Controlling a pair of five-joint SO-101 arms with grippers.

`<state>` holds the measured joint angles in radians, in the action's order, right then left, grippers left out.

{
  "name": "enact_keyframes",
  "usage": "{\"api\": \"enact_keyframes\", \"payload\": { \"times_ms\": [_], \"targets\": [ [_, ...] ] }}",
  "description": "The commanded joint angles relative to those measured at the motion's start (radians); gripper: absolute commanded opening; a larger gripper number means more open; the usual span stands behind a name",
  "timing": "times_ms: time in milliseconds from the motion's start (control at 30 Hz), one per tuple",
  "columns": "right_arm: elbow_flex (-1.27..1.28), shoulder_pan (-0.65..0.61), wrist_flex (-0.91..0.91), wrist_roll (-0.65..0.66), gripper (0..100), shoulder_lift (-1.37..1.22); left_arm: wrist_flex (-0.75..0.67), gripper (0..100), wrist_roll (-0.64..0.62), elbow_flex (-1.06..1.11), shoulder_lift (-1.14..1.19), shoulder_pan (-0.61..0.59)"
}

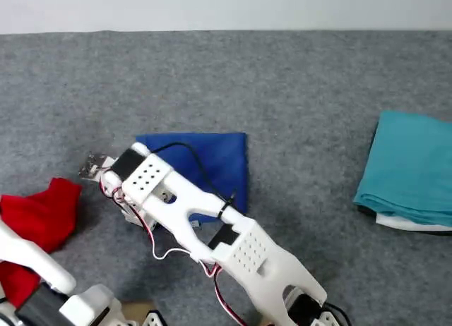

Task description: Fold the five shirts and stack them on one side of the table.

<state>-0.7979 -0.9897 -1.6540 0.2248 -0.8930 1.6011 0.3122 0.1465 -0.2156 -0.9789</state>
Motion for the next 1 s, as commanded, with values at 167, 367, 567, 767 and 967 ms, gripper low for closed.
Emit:
{"api": "enact_keyframes", "payload": {
  "times_ms": [167, 367, 567, 767, 967],
  "targets": [
    [-0.334, 0.061, 0.058, 0.012, 1.1, -0.045, -0.015, 1, -0.002, -0.002, -0.037, 0.002],
    [-0.542, 0.107, -0.061, 0.077, 1.2, -0.045, -0.018, 1, -0.005, -0.001, -0.038, 0.002],
    [-0.578, 0.156, -0.147, 0.074, 0.9, -0.027, -0.015, 1, -0.005, -0.001, -0.041, 0.003],
    [-0.448, 0.232, -0.147, 0.017, 0.9, 0.090, 0.017, 1, -0.002, -0.005, -0.044, 0.003],
    [-0.043, 0.280, -0.145, -0.104, 1.2, 0.343, 0.094, 1, 0.000, -0.001, -0.044, 0.003]
  ]
}}
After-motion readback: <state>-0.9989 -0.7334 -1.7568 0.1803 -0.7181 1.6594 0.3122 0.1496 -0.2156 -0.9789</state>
